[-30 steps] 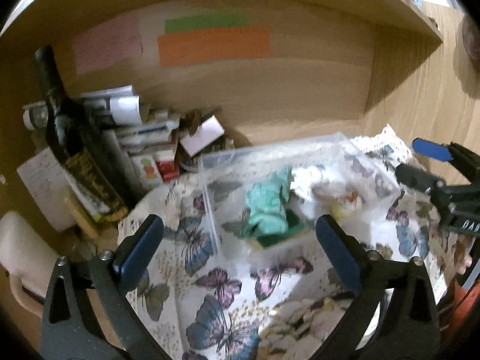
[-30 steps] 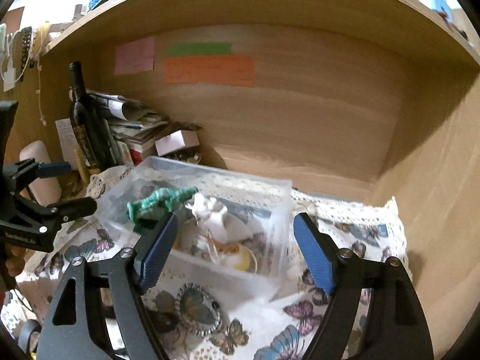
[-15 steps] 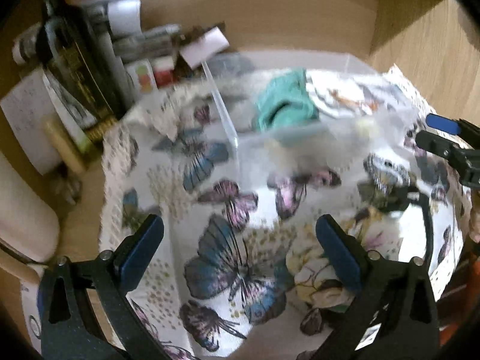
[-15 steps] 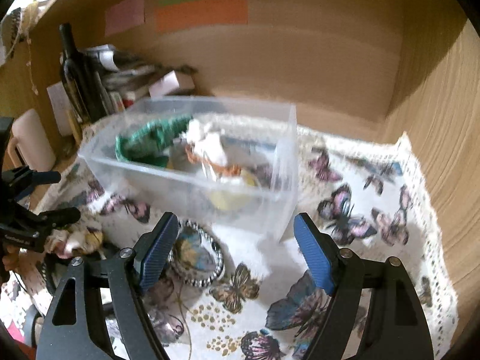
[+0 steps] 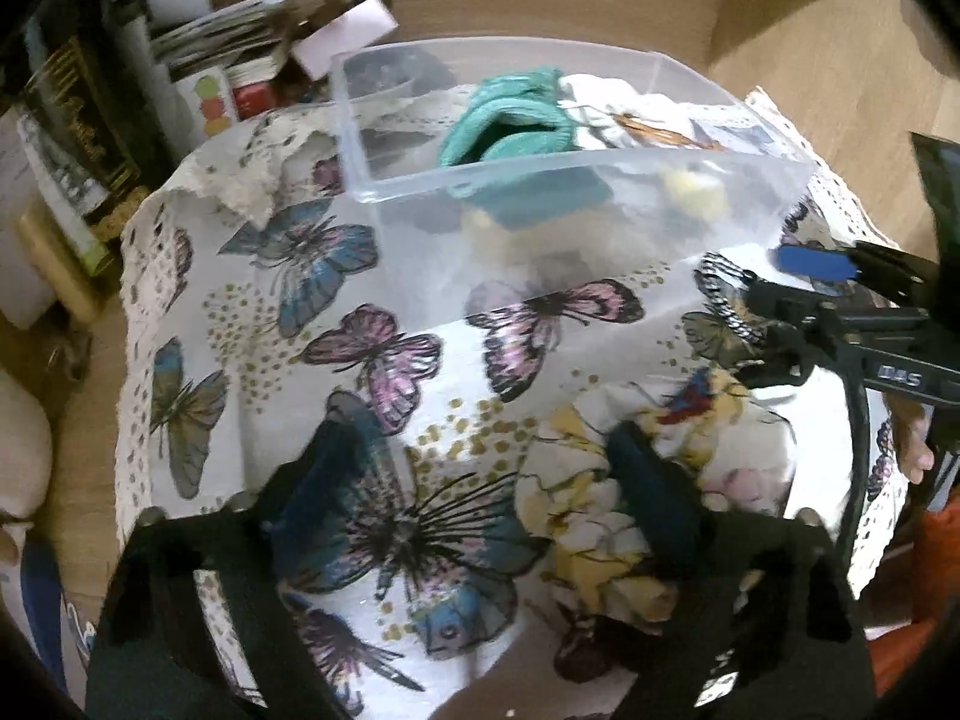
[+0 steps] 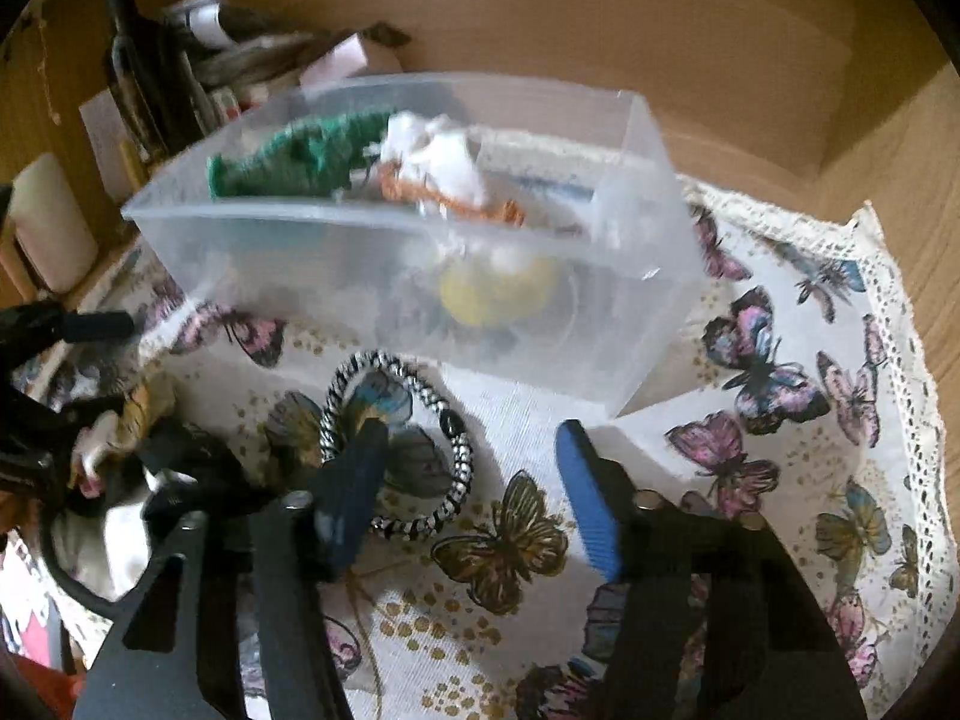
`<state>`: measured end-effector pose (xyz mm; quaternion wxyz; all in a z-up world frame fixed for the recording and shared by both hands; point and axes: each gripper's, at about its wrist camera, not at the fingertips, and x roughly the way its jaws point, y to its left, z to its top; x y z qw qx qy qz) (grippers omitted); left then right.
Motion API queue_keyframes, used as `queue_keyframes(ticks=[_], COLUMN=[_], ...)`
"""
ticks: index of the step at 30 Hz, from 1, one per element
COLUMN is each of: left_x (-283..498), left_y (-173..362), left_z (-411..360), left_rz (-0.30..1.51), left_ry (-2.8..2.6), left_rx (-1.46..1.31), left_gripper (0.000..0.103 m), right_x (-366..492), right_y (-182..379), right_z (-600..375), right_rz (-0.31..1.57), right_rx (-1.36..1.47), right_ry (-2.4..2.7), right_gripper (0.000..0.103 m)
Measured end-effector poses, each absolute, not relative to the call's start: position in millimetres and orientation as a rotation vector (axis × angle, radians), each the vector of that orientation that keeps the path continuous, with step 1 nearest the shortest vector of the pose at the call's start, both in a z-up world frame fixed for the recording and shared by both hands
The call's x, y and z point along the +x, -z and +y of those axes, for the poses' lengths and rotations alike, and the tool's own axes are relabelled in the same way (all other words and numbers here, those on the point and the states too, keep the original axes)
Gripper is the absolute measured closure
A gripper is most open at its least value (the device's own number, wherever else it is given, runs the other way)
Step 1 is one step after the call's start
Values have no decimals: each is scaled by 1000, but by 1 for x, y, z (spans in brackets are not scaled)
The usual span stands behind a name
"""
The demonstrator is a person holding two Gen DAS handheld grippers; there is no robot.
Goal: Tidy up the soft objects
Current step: 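Grasp the beaded bracelet with the right tool while the left tool grasps the floral scrunchie, then carry the bracelet with the right tool into the box while the left tool drops the scrunchie in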
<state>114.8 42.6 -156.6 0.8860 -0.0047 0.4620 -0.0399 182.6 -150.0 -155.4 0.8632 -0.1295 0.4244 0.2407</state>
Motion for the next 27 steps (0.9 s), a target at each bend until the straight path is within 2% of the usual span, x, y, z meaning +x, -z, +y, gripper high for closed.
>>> queue_keyframes(ticks=[4,8,9,10,11,16,20,22,24,27], left_x=[119,121,121,122,121,120,112,108,103,99], left_y=[156,156,155,156,155,153,143,133,126,116], left_z=[28,25,24,25,26,26,33,39,46,53], left_rz=[955,950,950,951,954,950,907,873,845,808], left_ry=[114,141,150,158,173,171,138,122,106,82], left_rx=[16,3,-6,-11,-17,-36,-34,-43,-40,-39], left_gripper=[42,70,74,84,87,93,93,93,93,93], right_x=[178,175,175,175,176,166,158,160,165,169], right_y=[157,157,157,156,154,139,130,132,138,151], right_z=[-144,-146,-147,-150,-153,-164,-168,-168,-165,-165], right_rz=[878,864,865,864,857,802,798,832,855,906], right_rx=[-308,-305,-293,-278,-267,-249,-252,-238,-238,-253], right_ry=[-522,-502,-496,-495,-489,-475,-470,-480,-483,-486], right_gripper=[67,94,94,95,96,97,96,94,82,79])
